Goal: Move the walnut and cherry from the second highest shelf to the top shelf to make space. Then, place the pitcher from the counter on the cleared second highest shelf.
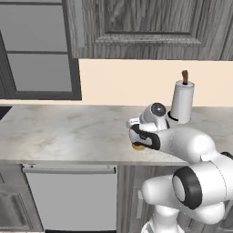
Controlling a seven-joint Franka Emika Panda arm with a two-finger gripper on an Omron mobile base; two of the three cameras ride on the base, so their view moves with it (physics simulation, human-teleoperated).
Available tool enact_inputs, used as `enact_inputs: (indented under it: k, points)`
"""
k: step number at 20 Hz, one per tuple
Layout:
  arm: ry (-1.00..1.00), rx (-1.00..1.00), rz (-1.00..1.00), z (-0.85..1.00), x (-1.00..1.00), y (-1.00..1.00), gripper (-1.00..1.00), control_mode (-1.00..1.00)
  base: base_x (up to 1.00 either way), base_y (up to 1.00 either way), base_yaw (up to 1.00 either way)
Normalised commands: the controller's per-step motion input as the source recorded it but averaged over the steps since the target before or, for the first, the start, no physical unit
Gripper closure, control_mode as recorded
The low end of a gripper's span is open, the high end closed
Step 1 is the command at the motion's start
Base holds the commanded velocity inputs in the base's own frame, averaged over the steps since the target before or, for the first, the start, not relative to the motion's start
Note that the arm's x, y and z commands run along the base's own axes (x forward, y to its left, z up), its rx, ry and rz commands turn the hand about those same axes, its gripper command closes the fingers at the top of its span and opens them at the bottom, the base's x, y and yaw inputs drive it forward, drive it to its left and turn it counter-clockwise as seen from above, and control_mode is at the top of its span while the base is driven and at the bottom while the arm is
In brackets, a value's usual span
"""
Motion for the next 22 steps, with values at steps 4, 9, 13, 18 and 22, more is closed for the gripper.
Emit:
enact_inputs:
  k: [4, 9, 13, 18, 22]
  points:
    - [0.0, 0.0, 0.0, -0.14, 0.22, 0.0, -1.0, -1.0, 0.0, 0.0, 0.0]
    - [0.0, 0.0, 0.0, -0.13, 0.19, 0.0, -1.0, -1.0, 0.0, 0.0, 0.0]
    - [0.0, 0.0, 0.0, -0.09, 0.17, 0.0, 1.0, -1.0, 0.0, 0.0, 0.0]
    - [0.0, 0.0, 0.0, -0.01, 0.16, 0.0, 1.0, -1.0, 0.0, 0.0, 0.0]
    - [0.0, 0.0, 0.0, 0.0, -0.07, 0.0, 1.0, -1.0, 0.0, 0.0, 0.0]
